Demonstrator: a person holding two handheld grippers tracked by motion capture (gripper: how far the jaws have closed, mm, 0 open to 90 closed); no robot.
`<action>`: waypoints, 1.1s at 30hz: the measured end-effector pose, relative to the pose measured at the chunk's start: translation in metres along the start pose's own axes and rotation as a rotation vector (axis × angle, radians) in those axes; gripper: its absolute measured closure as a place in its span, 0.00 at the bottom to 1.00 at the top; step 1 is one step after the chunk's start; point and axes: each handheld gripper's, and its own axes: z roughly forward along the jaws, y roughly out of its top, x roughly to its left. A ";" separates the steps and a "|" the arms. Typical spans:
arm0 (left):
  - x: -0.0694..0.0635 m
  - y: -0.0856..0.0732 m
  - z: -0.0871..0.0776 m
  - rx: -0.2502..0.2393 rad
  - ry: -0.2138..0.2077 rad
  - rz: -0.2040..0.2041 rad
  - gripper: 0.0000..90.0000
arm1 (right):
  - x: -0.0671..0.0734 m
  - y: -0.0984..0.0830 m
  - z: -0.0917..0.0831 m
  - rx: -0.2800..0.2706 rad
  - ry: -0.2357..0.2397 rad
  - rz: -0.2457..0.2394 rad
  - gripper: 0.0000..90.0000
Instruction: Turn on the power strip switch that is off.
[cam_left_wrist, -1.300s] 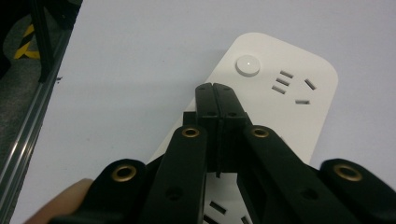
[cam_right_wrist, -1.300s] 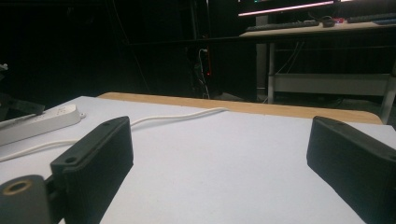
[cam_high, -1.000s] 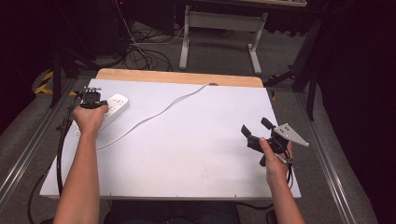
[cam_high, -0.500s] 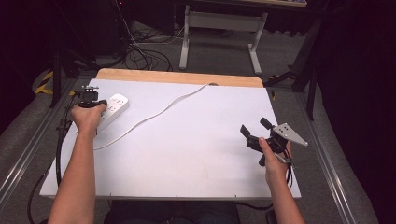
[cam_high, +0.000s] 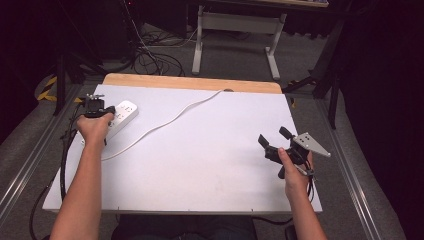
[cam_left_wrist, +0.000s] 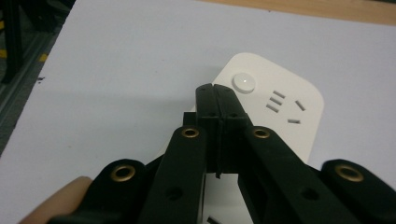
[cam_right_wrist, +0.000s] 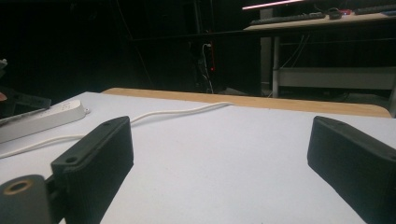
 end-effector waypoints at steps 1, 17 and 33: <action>0.000 0.000 -0.001 -0.003 -0.009 -0.011 1.00 | 0.000 0.000 0.000 0.001 -0.001 0.001 0.08; 0.009 0.018 -0.082 -0.345 -0.157 -0.043 1.00 | 0.002 0.000 -0.001 0.002 0.003 -0.001 0.09; 0.000 -0.032 -0.147 -0.531 -0.149 0.020 1.00 | 0.002 0.001 -0.001 0.002 0.004 -0.007 0.09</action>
